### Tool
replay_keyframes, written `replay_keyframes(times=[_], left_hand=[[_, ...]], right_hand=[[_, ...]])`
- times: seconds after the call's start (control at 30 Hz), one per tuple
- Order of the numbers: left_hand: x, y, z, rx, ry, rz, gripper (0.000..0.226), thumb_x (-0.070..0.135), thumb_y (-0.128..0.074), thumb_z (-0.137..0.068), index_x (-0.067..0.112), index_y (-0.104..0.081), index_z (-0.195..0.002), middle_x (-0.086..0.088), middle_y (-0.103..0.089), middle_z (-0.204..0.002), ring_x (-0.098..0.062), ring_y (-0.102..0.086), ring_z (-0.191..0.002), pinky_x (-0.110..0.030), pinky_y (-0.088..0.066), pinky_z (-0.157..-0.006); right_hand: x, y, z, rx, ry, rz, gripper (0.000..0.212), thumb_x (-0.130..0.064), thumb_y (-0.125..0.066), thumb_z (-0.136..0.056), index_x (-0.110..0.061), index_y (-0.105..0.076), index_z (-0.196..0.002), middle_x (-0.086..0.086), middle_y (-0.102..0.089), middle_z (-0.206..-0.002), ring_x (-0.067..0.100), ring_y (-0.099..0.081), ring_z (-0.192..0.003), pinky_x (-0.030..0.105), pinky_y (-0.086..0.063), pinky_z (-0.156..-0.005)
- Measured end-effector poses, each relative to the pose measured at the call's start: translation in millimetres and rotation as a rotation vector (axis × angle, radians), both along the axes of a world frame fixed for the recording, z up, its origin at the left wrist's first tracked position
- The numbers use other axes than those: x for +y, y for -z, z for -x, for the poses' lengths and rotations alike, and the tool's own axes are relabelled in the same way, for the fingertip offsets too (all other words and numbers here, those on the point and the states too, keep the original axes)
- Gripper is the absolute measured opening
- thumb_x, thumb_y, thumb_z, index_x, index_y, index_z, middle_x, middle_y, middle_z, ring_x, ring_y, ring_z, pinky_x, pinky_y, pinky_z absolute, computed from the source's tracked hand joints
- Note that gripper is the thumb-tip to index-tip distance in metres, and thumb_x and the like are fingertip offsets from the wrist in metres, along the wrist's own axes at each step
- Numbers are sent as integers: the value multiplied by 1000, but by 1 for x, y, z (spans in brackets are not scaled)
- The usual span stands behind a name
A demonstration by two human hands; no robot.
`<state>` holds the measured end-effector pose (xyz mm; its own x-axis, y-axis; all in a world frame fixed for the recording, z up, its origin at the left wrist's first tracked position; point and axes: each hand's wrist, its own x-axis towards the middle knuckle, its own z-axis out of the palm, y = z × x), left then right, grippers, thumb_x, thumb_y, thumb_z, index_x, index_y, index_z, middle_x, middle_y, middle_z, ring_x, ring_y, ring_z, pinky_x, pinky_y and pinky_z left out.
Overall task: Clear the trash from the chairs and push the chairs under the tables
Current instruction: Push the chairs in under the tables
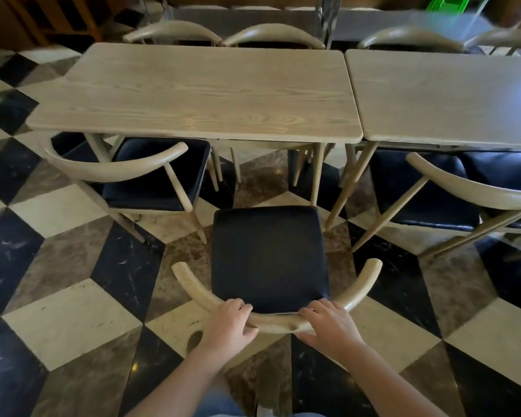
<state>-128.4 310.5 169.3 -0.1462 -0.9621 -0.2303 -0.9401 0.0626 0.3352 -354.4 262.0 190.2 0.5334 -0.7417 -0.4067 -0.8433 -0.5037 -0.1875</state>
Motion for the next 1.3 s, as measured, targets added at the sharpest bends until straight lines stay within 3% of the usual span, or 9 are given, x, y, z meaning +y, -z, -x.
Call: replay_keyframes(times=[0.27,0.57,0.8,1.07,1.3], left_hand=[[-5,0,-6,-6,-29,-37,43,41,-57,-88,14,-59,-121,-2,-62,-120,-15,-56,-112,-26,-45,-94],[-30,-1,-21,22,-44,-2,36,35,-68,-81,6,-69,-102,-10,-71,-99,-25,-66,-93,-35,-54,-79],[-92,-10,-30,-52,-52,-81,43,43,-54,-89,11,-60,-118,-4,-63,-119,-19,-58,-109,-32,-49,-88],[-173,-7,-57,-50,-56,-63,44,44,-57,-87,13,-61,-118,-3,-65,-118,-18,-60,-107,-31,-50,-88],[-249,-8,-75,-77,-7,-49,41,47,-58,-86,18,-63,-114,2,-67,-110,-12,-62,-98,-24,-49,-85]], right_hand=[[-5,10,-5,32,-99,83,31,-33,-49,-93,-19,-55,-119,2,-59,-117,24,-51,-106,39,-41,-94],[-29,10,-16,-2,-86,78,32,-37,-45,-95,-21,-52,-122,0,-57,-118,20,-49,-108,37,-41,-97],[-89,9,-34,53,-50,89,32,-38,-45,-95,-21,-52,-122,0,-56,-120,20,-48,-109,36,-40,-96],[-170,13,-60,61,-33,78,32,-38,-46,-95,-21,-52,-122,0,-56,-117,20,-48,-107,35,-42,-93],[-242,16,-77,64,-34,76,33,-37,-45,-95,-21,-50,-124,0,-55,-121,21,-47,-111,37,-37,-100]])
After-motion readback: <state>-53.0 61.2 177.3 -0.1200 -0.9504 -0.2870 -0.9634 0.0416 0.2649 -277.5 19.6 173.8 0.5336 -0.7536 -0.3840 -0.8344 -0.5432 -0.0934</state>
